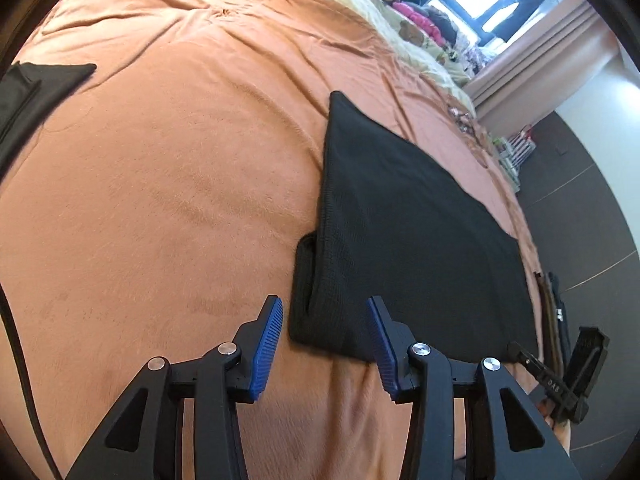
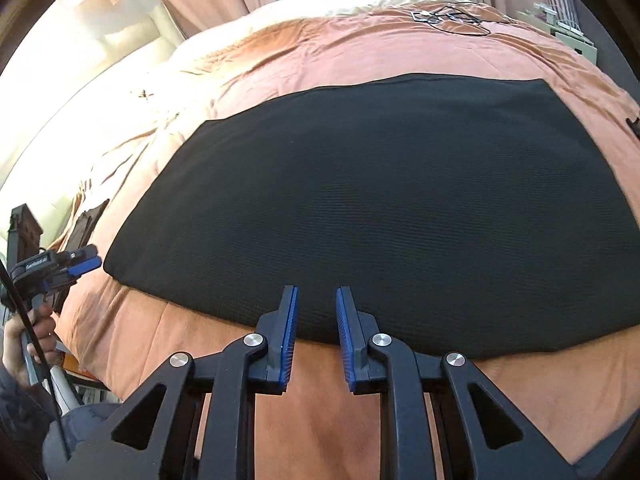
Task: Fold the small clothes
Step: 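Close the left gripper on the edge of the folded black shirt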
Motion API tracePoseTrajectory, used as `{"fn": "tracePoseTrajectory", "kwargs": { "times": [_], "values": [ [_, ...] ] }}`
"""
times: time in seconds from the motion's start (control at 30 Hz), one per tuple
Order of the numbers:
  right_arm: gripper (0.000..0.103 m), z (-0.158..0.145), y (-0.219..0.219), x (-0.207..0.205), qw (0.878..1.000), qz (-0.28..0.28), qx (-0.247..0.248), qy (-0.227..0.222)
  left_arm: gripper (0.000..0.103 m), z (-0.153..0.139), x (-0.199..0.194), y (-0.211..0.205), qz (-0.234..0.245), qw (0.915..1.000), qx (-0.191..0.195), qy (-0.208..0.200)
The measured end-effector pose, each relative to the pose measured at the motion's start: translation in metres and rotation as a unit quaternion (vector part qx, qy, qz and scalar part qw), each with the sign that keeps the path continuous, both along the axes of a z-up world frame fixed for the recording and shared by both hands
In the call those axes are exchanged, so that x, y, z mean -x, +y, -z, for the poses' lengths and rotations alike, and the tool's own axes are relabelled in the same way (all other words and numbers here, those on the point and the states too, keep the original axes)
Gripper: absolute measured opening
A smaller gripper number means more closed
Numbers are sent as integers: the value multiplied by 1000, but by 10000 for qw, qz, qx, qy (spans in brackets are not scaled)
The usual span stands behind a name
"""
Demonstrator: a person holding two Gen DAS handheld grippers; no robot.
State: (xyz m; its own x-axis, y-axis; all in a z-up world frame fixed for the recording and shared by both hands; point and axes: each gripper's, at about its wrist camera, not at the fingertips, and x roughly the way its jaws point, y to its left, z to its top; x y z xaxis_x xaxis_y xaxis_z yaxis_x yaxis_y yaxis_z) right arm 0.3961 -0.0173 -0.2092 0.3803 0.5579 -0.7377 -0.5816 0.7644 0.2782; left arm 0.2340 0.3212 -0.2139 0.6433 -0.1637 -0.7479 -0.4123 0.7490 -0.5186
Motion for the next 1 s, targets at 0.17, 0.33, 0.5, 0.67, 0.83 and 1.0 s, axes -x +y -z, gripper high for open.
{"fn": "tracePoseTrajectory", "kwargs": {
  "times": [0.17,0.33,0.5,0.67,0.83,1.0],
  "values": [
    [16,20,-4,1,9998,164,48,100,40,17,-14,-7,227,9984,-253,458],
    [16,12,-7,2,9994,161,-239,176,34,21,-7,-2,151,9984,-38,551],
    [16,14,-14,-2,9988,138,-362,294,34,27,5,13,-121,9948,974,284],
    [16,12,-25,-5,9979,169,-526,338,34,36,13,15,-300,9896,1399,141],
    [16,13,-33,-5,9972,229,-595,397,37,34,14,8,-401,9882,1468,192],
    [16,12,-38,-7,9954,232,-734,563,39,34,8,9,-588,9867,1511,92]
  ]
}}
